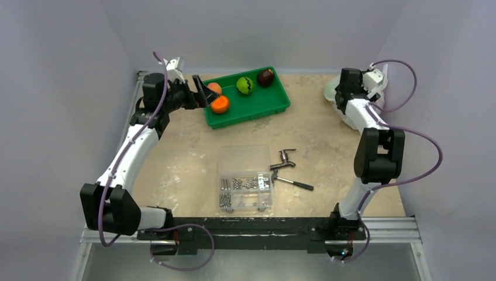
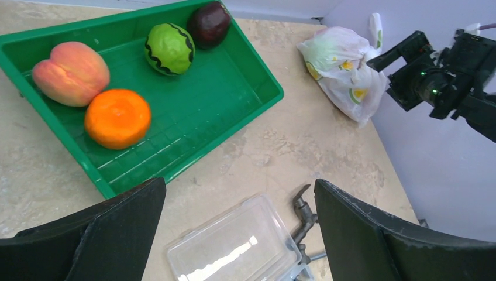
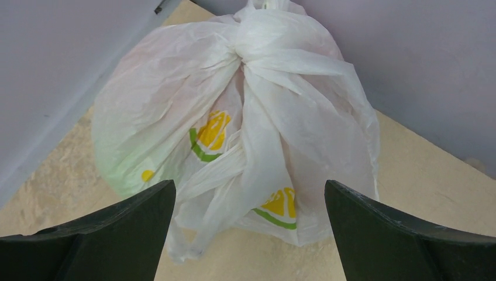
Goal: Take the fake fruits out of the plastic bag
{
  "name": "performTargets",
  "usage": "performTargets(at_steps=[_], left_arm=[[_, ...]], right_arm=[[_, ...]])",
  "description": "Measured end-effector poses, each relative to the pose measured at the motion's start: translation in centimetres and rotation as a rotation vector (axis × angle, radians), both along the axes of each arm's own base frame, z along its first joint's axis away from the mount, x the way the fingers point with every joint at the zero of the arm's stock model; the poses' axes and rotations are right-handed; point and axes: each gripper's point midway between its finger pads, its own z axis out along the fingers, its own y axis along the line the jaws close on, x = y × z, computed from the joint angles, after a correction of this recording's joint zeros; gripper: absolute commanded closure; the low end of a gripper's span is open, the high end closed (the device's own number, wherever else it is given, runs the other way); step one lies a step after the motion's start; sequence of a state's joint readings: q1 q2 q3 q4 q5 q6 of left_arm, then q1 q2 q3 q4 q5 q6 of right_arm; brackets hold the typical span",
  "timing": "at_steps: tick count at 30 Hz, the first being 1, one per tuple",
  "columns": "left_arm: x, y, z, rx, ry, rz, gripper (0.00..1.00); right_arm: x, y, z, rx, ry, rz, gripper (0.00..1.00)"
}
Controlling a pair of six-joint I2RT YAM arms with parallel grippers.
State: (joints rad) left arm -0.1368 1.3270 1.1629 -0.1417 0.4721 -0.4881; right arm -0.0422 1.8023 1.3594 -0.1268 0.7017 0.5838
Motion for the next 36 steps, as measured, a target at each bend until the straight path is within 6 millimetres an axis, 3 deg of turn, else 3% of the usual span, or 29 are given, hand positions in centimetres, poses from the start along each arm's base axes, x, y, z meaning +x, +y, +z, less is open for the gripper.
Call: performTargets(at_steps=[5,9,17,21,25,28,32,34,36], left_arm=[[-0.5,-1.0,0.5,-0.025,0.006,-0.038,0.02],[-0.7,-1.3,0.5,-0.037,0.014,-0.053,0.02],[-0.8,-1.6,0.5,-0.056,0.03,-0.062,0.03],[-0.7,-1.7,0.4,-0.06,0.037,-0.069,0.03],[-0.6,-1.8,0.4,-0.061,0.038,-0.072,0.03],[-0.5,-1.8,0.4,-0.062,0.038,-0.075,0.04],[-0.6,-1.9,0.4,-0.063,0.042,-0.08,0.04],[-0.6,-2.0,0.5,-0.066,0.043,-0.087,0.04],[-0.7,-2.1,0.6,-0.07,0.043,-0.097,0.04]], right_arm=[[0.0,-1.7,-1.3,0.043,0.049,-0.079,0.05],[-0.3,-2.7,-2.2,0.073,0.076,-0.128,0.14],[-0.6,-3.2,-4.2,0.097,0.125,-0.153,0.25],[-0.1,-3.2,-5.0,0.098,0.152,-0.151,0.41],[-0.3,-3.2,-5.7,0.097,0.174,-0.151,0.66],[-0.7,-3.1,-5.9,0.099,0.177,-0.155,0.74],[-2.7,-2.5,-6.4,0.113,0.198,-0.15,0.83],[-4.3,-1.8,-6.5,0.123,0.205,-0.146,0.95],[-6.1,-1.0,-6.4,0.132,0.21,-0.138,1.0]])
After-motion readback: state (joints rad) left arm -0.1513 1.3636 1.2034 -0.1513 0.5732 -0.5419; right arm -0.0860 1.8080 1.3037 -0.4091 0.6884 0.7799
